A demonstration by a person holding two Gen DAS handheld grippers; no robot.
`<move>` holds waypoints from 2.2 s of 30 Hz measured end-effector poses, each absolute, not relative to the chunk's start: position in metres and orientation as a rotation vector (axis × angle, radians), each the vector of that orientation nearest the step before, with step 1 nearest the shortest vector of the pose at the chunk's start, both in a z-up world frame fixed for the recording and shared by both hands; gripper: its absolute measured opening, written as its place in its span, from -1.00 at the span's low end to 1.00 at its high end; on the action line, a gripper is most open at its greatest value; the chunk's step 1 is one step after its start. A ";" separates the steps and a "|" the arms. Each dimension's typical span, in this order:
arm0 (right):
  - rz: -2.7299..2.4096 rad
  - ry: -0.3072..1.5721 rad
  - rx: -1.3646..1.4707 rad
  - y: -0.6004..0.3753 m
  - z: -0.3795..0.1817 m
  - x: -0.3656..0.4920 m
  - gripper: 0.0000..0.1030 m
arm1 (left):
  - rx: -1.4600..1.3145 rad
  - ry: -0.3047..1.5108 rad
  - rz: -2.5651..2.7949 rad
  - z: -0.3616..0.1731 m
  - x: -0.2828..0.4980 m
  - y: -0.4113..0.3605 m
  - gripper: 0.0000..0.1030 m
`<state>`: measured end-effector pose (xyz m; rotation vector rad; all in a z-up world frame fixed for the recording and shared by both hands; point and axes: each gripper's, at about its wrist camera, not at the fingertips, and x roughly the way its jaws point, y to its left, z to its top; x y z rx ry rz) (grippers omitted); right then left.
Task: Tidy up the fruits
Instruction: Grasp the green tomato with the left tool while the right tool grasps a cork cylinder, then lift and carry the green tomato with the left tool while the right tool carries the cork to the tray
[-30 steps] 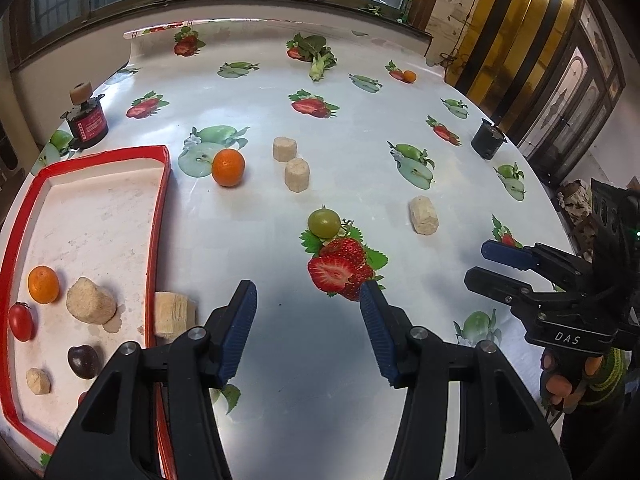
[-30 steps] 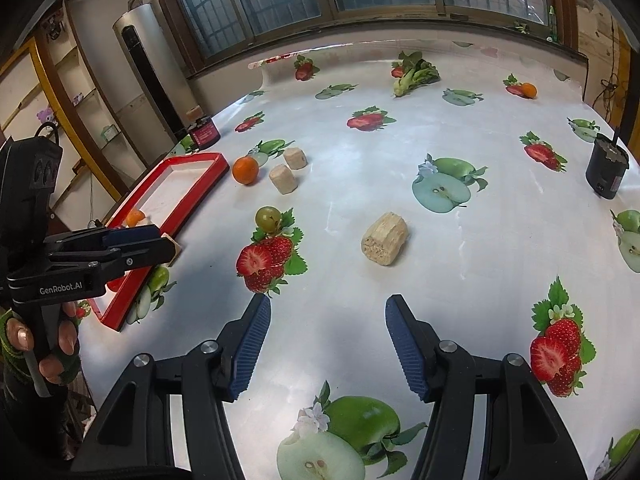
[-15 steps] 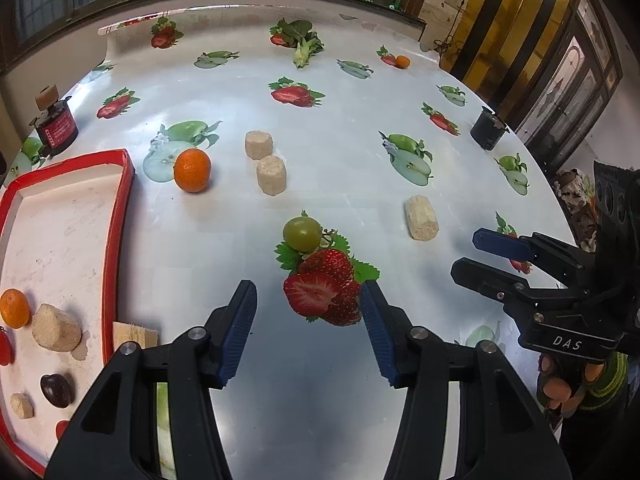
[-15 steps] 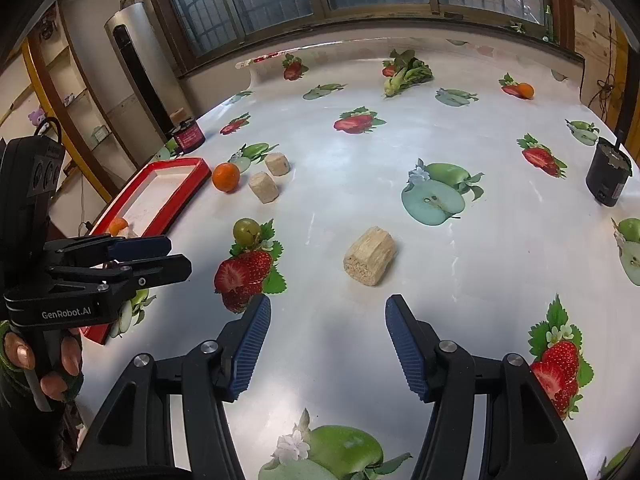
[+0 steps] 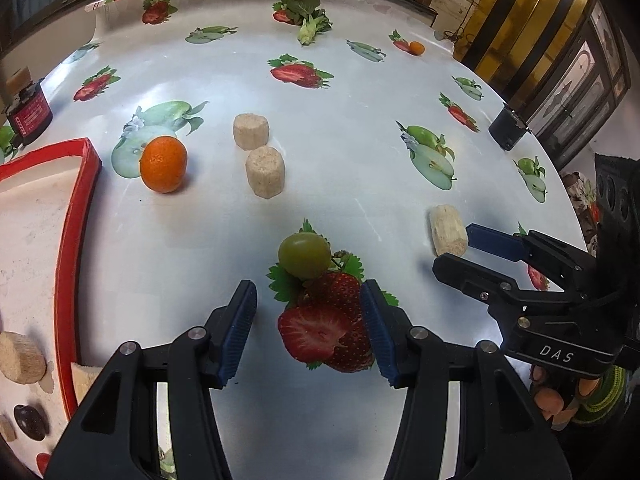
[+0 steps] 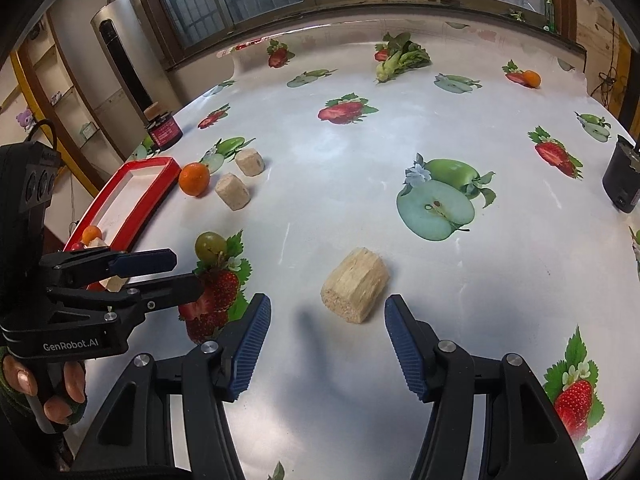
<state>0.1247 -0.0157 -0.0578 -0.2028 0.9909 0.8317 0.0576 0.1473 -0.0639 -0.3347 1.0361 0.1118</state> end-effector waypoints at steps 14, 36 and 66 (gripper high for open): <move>0.821 0.975 -0.212 -0.014 -0.066 0.136 -0.40 | -0.219 0.981 0.119 -0.067 0.067 0.138 -0.44; 0.908 0.872 -0.202 -0.012 -0.013 0.088 -0.41 | -0.202 0.866 0.190 -0.007 0.012 0.156 -0.47; 1.047 0.832 -0.263 0.056 0.009 0.040 -0.41 | -0.258 0.809 0.305 0.011 -0.047 0.217 -0.47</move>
